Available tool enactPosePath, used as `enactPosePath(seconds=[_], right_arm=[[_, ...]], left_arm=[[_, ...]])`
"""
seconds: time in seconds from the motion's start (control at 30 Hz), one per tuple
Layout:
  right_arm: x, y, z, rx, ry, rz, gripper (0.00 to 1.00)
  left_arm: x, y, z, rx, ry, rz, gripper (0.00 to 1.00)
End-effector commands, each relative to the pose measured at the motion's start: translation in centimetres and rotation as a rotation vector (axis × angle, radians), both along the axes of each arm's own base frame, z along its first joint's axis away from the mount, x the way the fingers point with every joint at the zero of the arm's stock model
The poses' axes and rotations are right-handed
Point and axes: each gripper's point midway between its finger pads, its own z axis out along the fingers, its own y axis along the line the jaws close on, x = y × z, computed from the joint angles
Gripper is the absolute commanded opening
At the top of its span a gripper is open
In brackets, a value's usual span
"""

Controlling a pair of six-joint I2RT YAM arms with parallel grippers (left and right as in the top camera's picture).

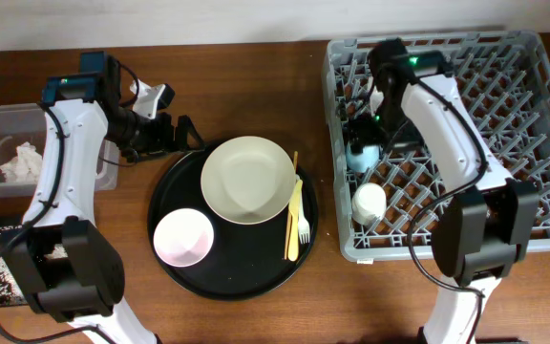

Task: Sort waste into correct bins and load items into the dishwasher rack
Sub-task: 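Reach the right gripper to the beige plate rim and grasp it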

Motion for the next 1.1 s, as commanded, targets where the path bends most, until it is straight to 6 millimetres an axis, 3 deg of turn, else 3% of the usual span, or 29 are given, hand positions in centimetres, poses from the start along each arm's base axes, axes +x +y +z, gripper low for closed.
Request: enactPosePath(seconds=[0.0, 0.03, 0.07, 0.1, 0.2, 0.23, 0.27, 0.3, 0.37, 0.43, 0.5, 0.57, 0.6, 0.7, 0.77, 0.93, 1.07], right_arm=[[0.7, 2.3, 8.7, 0.088, -0.128, 0.070, 0.80], [0.2, 3.3, 10.4, 0.114, -0.145, 0.088, 0.79], [-0.9, 5.4, 12.4, 0.170, -0.158, 0.132, 0.79], [-2.0, 8.4, 13.0, 0.233, -0.149, 0.195, 0.79], [-3.8, 13.9, 10.2, 0.231, -0.096, 0.331, 0.79], [-4.1, 14.7, 9.3, 0.225, -0.086, 0.352, 0.79], [-4.3, 15.7, 7.1, 0.189, -0.072, 0.383, 0.79], [-4.2, 16.0, 4.9, 0.149, -0.066, 0.389, 0.79], [-2.9, 16.9, -1.7, 0.142, -0.095, 0.386, 0.80], [-2.4, 17.2, -3.4, 0.150, -0.119, 0.387, 0.80], [-1.7, 17.5, -4.4, 0.159, -0.155, 0.388, 0.79], [-0.2, 16.6, -4.9, 0.089, -0.215, 0.349, 0.80], [0.0, 16.7, -4.9, 0.093, -0.224, 0.349, 1.00], [0.1, 16.8, -4.8, 0.096, -0.233, 0.349, 0.99], [0.7, 17.1, -4.6, 0.106, -0.259, 0.349, 0.71], [1.4, 17.6, -4.9, 0.114, -0.283, 0.350, 0.68], [1.4, 17.6, -7.7, 0.109, -0.267, 0.350, 0.68]], left_arm=[[0.2, 0.0, 0.8, 0.003, -0.025, 0.000, 1.00], [0.2, 0.0, 0.8, 0.002, -0.025, 0.000, 1.00], [0.2, 0.0, 0.8, 0.002, -0.025, 0.000, 1.00], [0.2, 0.0, 0.8, 0.002, -0.025, 0.000, 1.00], [0.2, 0.0, 0.8, 0.002, -0.025, 0.000, 1.00], [0.2, 0.0, 0.8, 0.002, -0.025, 0.000, 1.00], [0.2, 0.0, 0.8, 0.002, -0.025, 0.000, 1.00], [0.2, 0.0, 0.8, 0.002, -0.025, 0.000, 1.00], [0.2, 0.0, 0.8, 0.002, -0.025, 0.000, 1.00], [0.2, 0.0, 0.8, 0.002, -0.025, 0.000, 1.00], [0.2, 0.0, 0.8, 0.002, -0.025, 0.000, 1.00], [0.3, 0.0, 0.8, 0.002, -0.025, 0.001, 1.00], [0.3, 0.0, 0.8, 0.002, -0.025, 0.001, 1.00], [0.3, 0.0, 0.8, 0.002, -0.025, 0.001, 1.00], [0.3, 0.0, 0.8, 0.002, -0.025, 0.001, 1.00], [0.3, 0.0, 0.8, 0.002, -0.025, 0.001, 1.00], [0.3, 0.0, 0.8, 0.002, -0.025, 0.001, 1.00]])
